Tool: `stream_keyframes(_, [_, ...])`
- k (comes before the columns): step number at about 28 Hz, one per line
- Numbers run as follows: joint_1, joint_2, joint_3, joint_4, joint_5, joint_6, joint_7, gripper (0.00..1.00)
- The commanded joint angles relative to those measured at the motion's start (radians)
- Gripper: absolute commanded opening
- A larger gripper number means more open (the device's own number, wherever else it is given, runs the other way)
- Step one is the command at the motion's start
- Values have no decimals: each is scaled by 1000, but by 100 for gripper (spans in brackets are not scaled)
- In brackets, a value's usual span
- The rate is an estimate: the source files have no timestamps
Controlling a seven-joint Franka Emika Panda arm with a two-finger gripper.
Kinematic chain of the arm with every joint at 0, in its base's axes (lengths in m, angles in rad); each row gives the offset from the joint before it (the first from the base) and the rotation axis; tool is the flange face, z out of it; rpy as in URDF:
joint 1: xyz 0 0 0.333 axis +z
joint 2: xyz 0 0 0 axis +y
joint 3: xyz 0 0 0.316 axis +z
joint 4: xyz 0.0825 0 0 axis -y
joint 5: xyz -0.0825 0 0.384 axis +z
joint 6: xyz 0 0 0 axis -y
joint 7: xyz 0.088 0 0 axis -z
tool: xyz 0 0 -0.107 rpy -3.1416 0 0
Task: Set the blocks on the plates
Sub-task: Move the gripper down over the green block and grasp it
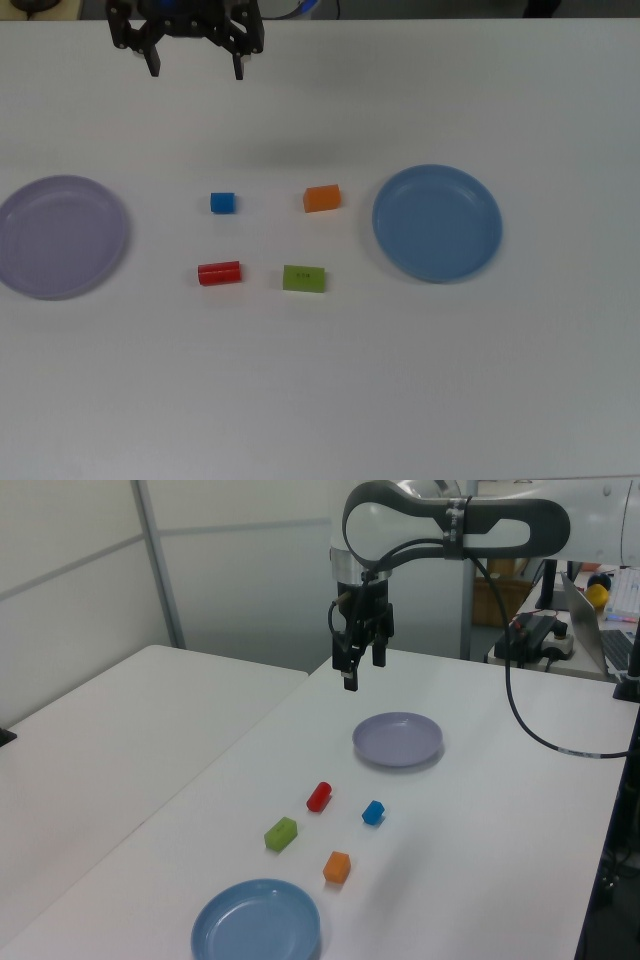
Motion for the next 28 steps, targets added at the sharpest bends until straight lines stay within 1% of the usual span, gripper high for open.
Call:
stream_keyframes(1, [1, 20, -11, -2, 18, -12, -23, 100])
stream_keyframes(6, [3, 76, -9, 8, 20, -6, -23, 100])
stream_keyframes(9, [23, 110, 3, 3, 25, 68, -12, 100])
stream_keyframes(12, [47, 136, 15, -8, 45, 126, -2, 100])
stream_keyframes(13, [56, 166, 18, -12, 57, 159, 38, 100])
stream_keyframes(15, [69, 195, 18, -15, 60, 204, 90, 100])
stream_keyframes(18, [104, 235, 18, -37, 55, 281, 167, 100])
stream_keyframes(19, [113, 254, 18, -61, 55, 349, 206, 100])
stream_keyframes(23, [132, 287, 18, -107, 49, 480, 256, 100])
stream_keyframes(25, [138, 320, 18, -112, 45, 526, 258, 100])
stream_keyframes(28, [139, 353, 18, -103, 37, 549, 256, 100])
